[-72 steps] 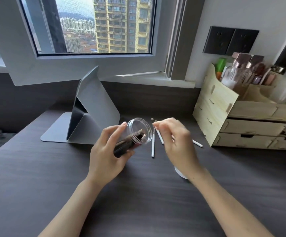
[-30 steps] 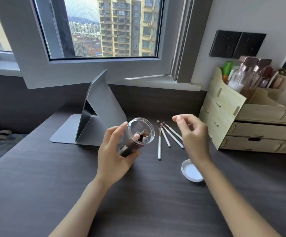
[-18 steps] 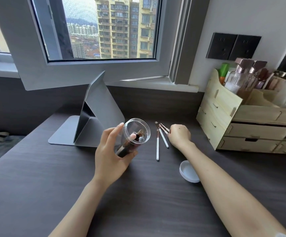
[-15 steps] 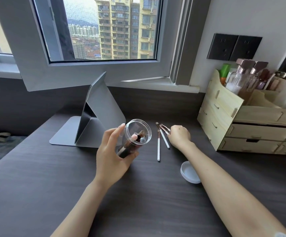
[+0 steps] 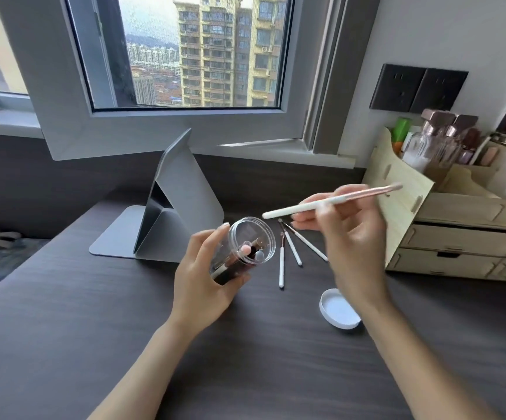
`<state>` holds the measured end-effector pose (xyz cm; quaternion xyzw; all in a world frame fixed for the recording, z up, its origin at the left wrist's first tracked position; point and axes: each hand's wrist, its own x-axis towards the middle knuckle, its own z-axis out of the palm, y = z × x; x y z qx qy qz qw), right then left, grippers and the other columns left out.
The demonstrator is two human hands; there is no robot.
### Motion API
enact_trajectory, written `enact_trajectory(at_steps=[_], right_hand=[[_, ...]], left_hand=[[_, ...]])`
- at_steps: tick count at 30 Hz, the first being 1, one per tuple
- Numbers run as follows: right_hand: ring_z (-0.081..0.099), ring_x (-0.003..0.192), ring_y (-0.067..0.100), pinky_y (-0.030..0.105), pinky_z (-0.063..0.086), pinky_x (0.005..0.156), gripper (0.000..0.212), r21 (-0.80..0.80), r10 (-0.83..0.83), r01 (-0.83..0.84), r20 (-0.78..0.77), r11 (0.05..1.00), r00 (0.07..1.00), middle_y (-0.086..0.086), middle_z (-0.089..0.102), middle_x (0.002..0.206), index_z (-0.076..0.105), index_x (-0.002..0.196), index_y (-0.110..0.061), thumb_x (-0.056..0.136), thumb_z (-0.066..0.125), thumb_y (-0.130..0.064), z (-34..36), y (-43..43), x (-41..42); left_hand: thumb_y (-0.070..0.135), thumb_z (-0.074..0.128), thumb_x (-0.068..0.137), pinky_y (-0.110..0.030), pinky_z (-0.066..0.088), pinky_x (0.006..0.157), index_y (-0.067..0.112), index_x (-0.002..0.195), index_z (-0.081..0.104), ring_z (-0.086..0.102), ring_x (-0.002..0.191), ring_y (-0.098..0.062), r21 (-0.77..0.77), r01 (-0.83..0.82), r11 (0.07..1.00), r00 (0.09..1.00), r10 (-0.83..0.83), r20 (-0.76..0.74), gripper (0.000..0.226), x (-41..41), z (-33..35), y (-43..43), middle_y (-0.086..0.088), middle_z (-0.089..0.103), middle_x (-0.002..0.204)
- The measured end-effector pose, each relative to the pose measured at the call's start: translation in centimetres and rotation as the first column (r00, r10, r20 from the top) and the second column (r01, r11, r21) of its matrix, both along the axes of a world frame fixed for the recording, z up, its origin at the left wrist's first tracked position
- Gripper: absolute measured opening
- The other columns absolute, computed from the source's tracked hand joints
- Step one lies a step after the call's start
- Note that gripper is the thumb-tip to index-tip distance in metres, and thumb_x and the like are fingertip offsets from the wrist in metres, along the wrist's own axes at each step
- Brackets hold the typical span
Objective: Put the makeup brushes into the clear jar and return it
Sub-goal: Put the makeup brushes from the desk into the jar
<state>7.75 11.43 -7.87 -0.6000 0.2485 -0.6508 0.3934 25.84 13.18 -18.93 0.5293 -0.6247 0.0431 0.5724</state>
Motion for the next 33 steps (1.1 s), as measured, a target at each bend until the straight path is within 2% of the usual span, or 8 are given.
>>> enact_trajectory(at_steps=[7, 11, 13, 16, 20, 25, 28, 33], right_hand=[[0.058, 0.088, 0.013, 0.016, 0.044, 0.074, 0.015, -0.442, -0.444, 0.183, -0.614, 0.878, 0.652, -0.007, 0.067, 0.094, 0.071, 0.085, -0.021, 0.079, 0.059, -0.027, -4.2, -2.2, 1.7], [0.059, 0.099, 0.004, 0.018, 0.047, 0.082, 0.02, -0.031, 0.04, -0.063, -0.479, 0.998, 0.877, -0.012, 0.066, 0.105, 0.065, 0.102, -0.032, 0.084, 0.06, -0.025, -4.1, -2.6, 1.0], [0.061, 0.088, 0.003, 0.023, 0.049, 0.076, 0.015, 0.07, -0.043, 0.075, -0.38, 0.995, 0.924, -0.006, 0.069, 0.098, 0.068, 0.095, -0.027, 0.087, 0.057, -0.02, -4.6, -4.9, 0.2], [0.061, 0.094, 0.022, 0.029, 0.045, 0.079, 0.022, -0.09, -0.391, 0.495, -0.739, 0.864, 0.549, 0.01, 0.069, 0.103, 0.072, 0.096, -0.013, 0.089, 0.052, -0.018, -6.6, -10.1, -1.0], [0.05, 0.111, 0.033, 0.035, 0.044, 0.085, 0.033, -0.277, -0.293, 0.455, -0.955, 0.847, -0.036, 0.012, 0.061, 0.116, 0.068, 0.112, -0.012, 0.095, 0.045, -0.029, -9.3, -14.1, -1.0], [0.05, 0.115, 0.031, 0.036, 0.046, 0.086, 0.028, -0.366, -0.296, 0.333, -0.924, 0.869, -0.243, 0.011, 0.057, 0.121, 0.061, 0.117, -0.008, 0.095, 0.044, -0.012, -10.6, -15.2, -0.3], [0.057, 0.108, 0.036, 0.037, 0.047, 0.082, 0.026, -0.316, -0.288, 0.414, -0.949, 0.854, -0.131, 0.017, 0.059, 0.117, 0.062, 0.109, -0.002, 0.092, 0.043, -0.003, -10.4, -15.2, -0.7], [0.068, 0.068, 0.025, 0.037, 0.057, 0.061, 0.007, -0.016, -0.494, 0.578, -0.541, 0.816, 0.681, 0.02, 0.067, 0.083, 0.057, 0.086, -0.004, 0.086, 0.055, -0.011, -6.4, -12.4, -1.4]], left_hand=[[0.027, 0.08, 0.059, -0.014, 0.044, 0.082, 0.022, 0.128, 0.044, 0.053, 0.101, -0.009, 0.008, 0.01, 1.0, 0.999, -0.011, 0.05, 0.078, -0.2, 0.0, 0.1, 0.008, 0.047, 0.118], [0.024, 0.08, 0.056, -0.003, 0.037, 0.083, 0.024, 0.127, 0.043, 0.047, 0.098, -0.001, 0.004, -0.01, 1.0, 1.0, 0.01, 0.005, 0.081, -0.1, 0.1, 0.1, 0.01, 0.046, 0.117], [0.024, 0.08, 0.055, -0.001, 0.036, 0.081, 0.024, 0.126, 0.043, 0.044, 0.096, 0.003, 0.0, -0.018, 1.0, 1.0, 0.018, -0.004, 0.08, 0.0, 0.1, 0.1, 0.013, 0.045, 0.115], [0.025, 0.079, 0.055, -0.001, 0.037, 0.079, 0.024, 0.127, 0.042, 0.043, 0.095, 0.004, 0.003, -0.029, 1.0, 0.999, 0.029, -0.012, 0.081, 0.0, 0.1, 0.0, 0.013, 0.044, 0.114], [0.025, 0.079, 0.054, -0.001, 0.037, 0.078, 0.024, 0.127, 0.043, 0.044, 0.095, 0.005, -0.001, -0.04, 0.999, 0.999, 0.04, -0.016, 0.081, 0.1, 0.0, -0.1, 0.017, 0.043, 0.114], [0.024, 0.079, 0.053, 0.003, 0.034, 0.079, 0.025, 0.126, 0.044, 0.043, 0.095, 0.006, 0.005, -0.061, 0.998, 0.997, 0.061, -0.043, 0.081, 0.2, 0.2, -0.1, 0.026, 0.038, 0.112], [0.024, 0.08, 0.054, 0.002, 0.034, 0.08, 0.024, 0.127, 0.044, 0.044, 0.097, 0.004, 0.001, -0.057, 0.998, 0.998, 0.057, -0.036, 0.081, 0.2, 0.3, -0.1, 0.025, 0.038, 0.113], [0.024, 0.08, 0.055, -0.001, 0.036, 0.081, 0.027, 0.128, 0.043, 0.045, 0.097, 0.007, 0.003, -0.041, 0.999, 0.999, 0.041, -0.026, 0.082, 0.1, 0.2, 0.0, 0.024, 0.039, 0.114]])
